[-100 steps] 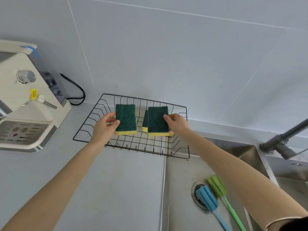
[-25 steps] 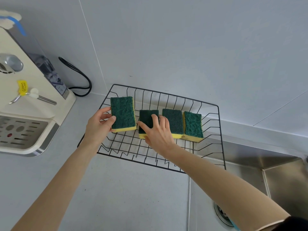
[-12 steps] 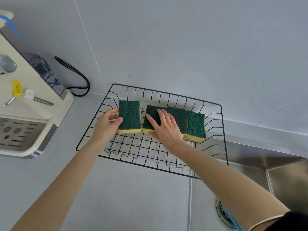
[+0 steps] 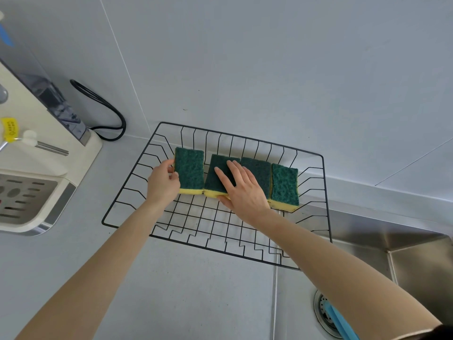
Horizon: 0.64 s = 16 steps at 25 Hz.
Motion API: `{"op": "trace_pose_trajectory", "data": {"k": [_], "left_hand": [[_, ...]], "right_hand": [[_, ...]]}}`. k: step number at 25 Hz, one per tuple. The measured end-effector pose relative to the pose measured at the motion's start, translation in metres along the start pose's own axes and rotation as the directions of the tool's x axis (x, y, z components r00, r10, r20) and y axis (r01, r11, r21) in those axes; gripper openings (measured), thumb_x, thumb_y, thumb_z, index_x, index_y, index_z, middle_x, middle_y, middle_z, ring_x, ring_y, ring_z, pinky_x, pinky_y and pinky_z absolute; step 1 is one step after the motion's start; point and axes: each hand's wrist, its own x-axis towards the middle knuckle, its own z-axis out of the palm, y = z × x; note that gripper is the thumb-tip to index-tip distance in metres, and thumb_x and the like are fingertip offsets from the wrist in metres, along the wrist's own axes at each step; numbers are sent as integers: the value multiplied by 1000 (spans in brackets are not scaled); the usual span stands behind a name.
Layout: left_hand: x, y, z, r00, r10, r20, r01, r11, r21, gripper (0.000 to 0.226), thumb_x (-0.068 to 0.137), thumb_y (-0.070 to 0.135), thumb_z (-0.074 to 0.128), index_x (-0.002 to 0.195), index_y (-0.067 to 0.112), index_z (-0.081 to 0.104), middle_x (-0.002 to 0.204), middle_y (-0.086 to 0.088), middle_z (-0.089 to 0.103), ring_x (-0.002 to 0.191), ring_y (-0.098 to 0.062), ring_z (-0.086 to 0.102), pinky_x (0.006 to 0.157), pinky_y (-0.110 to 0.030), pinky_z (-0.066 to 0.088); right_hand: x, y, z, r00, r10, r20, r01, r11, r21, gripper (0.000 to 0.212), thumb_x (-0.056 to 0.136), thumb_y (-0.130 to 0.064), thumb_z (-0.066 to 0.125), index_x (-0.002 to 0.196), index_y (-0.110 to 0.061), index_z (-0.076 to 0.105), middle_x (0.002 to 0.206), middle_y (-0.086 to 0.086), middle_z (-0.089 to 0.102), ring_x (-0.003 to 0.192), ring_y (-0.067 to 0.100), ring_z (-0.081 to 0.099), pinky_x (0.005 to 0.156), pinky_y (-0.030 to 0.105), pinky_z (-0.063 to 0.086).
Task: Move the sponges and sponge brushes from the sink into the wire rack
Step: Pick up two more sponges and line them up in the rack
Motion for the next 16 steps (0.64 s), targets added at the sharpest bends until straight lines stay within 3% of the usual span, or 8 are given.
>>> {"op": "trace_pose_trajectory", "data": {"k": [2, 5, 8, 11, 14, 16], "left_hand": [[2, 0, 4, 999, 29, 39, -32, 997, 75, 38, 94, 3, 34, 131, 5, 42, 133, -20, 48, 119, -32, 47, 87, -33, 40], [1, -7, 9, 985, 59, 161, -96, 968, 231, 56, 92, 11, 43, 144, 9, 21, 148, -20, 26, 135, -36, 29, 111, -43, 28], [-1, -11, 12, 965, 92, 244, -171, 930, 325, 75, 87, 19, 56, 146, 17, 11, 154, -16, 9, 139, -38, 17, 115, -47, 20], [-1, -12, 13, 962, 128, 241, -202, 928, 314, 73, 84, 19, 60, 145, 18, 20, 153, -16, 12, 137, -38, 21, 114, -46, 24], [-2, -13, 10, 960, 188, 206, -244, 923, 297, 63, 84, 15, 61, 140, 14, 33, 149, -17, 21, 134, -36, 30, 113, -44, 29], [-2, -13, 9, 953, 215, 212, -270, 920, 283, 60, 84, 14, 61, 138, 13, 37, 148, -16, 24, 133, -33, 33, 113, -40, 29]], "right_hand": [[-1, 0, -1, 999, 2, 33, -3, 1000, 31, 69, 70, -45, 75, 128, -12, 57, 123, 20, 64, 115, 32, 62, 95, 45, 50], [0, 1, -4, 998, -2, 69, -4, 996, 87, 68, 78, -41, 68, 136, -11, 48, 135, 21, 54, 126, 34, 52, 105, 47, 40], [-3, 4, -9, 993, 36, 116, -47, 994, 95, 71, 79, -43, 65, 139, -11, 43, 140, 20, 49, 132, 35, 46, 109, 51, 33], [-3, 6, -13, 983, 92, 157, -103, 993, 63, 73, 79, -47, 65, 140, -13, 42, 142, 19, 48, 133, 35, 43, 108, 53, 33], [1, 5, -12, 967, 85, 242, -116, 986, 120, 70, 93, -45, 45, 150, -18, 14, 158, 15, 16, 147, 32, 11, 119, 47, 10], [4, 3, -13, 961, 85, 262, -123, 983, 132, 70, 95, -45, 40, 151, -19, 6, 159, 13, 7, 148, 30, 3, 120, 46, 3]]}}
